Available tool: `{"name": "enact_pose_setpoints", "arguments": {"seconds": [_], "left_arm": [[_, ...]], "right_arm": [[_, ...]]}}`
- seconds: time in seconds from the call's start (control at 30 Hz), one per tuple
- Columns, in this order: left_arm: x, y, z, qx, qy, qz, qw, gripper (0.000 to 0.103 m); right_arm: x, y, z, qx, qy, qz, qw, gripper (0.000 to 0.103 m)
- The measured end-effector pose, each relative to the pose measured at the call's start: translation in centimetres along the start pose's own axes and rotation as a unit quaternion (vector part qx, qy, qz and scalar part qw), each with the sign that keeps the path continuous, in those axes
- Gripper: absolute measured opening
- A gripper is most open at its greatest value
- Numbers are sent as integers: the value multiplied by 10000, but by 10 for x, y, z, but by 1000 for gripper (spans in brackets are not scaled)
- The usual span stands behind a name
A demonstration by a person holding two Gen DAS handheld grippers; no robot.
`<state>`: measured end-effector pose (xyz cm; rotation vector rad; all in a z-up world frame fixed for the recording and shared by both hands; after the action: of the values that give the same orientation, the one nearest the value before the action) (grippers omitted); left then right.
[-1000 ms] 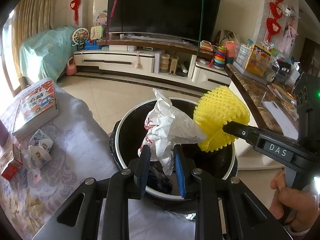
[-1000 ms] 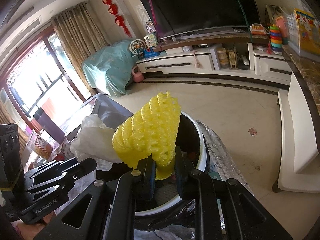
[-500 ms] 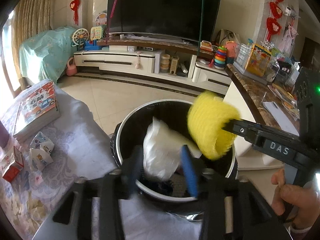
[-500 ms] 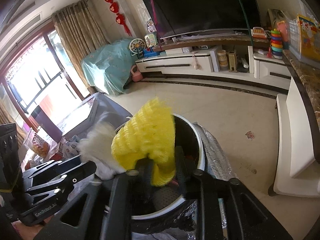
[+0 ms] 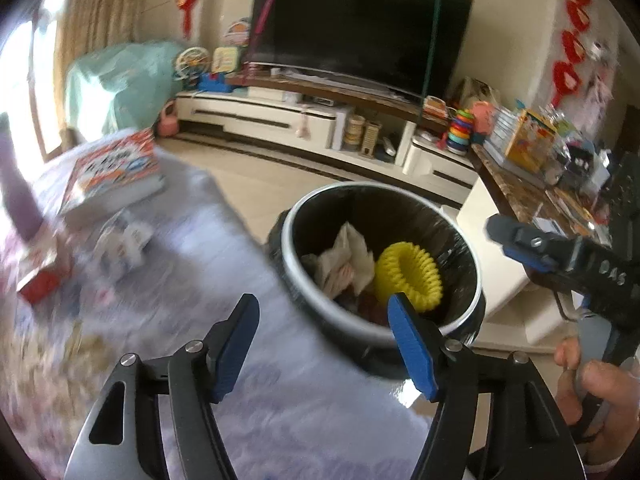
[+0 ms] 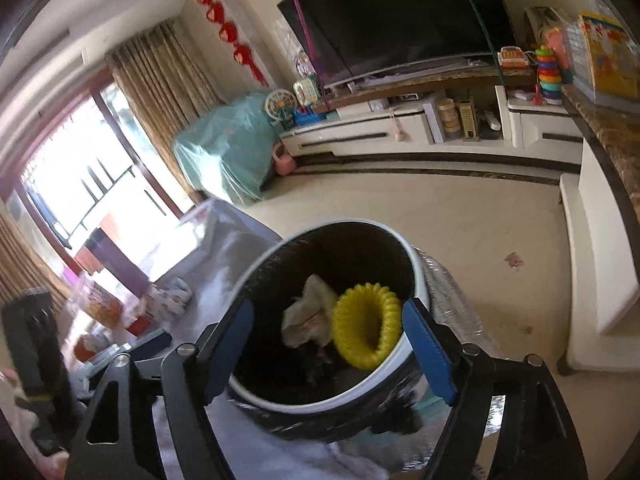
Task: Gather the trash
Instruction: 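Move both open tools away from the bin back over the table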
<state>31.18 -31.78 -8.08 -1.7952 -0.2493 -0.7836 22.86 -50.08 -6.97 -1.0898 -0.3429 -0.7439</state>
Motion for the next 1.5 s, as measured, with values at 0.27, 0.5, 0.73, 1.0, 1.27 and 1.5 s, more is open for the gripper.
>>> {"name": "enact_pose_setpoints", "arguments": {"seconds": [0.27, 0.5, 0.73, 1.0, 1.27, 1.5], "left_arm": [[-45, -35, 43, 225, -620, -87, 9978, 78], [-75, -67, 83, 464, -1052, -129, 9933, 80], [-96, -95, 111, 664, -1339, -229, 9885, 80], [-115, -117, 145, 886, -1556, -298, 9834, 80], [-124, -125, 168, 1019, -1698, -307, 9797, 80], [-122, -122, 188, 1068, -1693, -270, 9794, 80]], "right_arm": [[-24, -2, 32, 111, -151, 25, 9998, 95], [-51, 7, 66, 302, -398, 276, 9984, 100], [-75, 17, 107, 406, -751, 429, 9954, 101], [-98, 31, 146, 611, -1083, 577, 9906, 101], [-110, 49, 170, 624, -1242, 715, 9877, 101], [-113, 66, 185, 670, -1374, 790, 9851, 101]]}}
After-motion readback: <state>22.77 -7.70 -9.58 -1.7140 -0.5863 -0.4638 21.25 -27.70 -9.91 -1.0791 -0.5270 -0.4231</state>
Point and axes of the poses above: each gripper's, at about its wrist camera, not at the fingertips, and y roughly the way its jaws point, z to its left, x to its top, the point moved 6 cm from there along y, roughly the way its jaws point, and after that the axes turned 7 degrees about z, right-handed, at the moved point
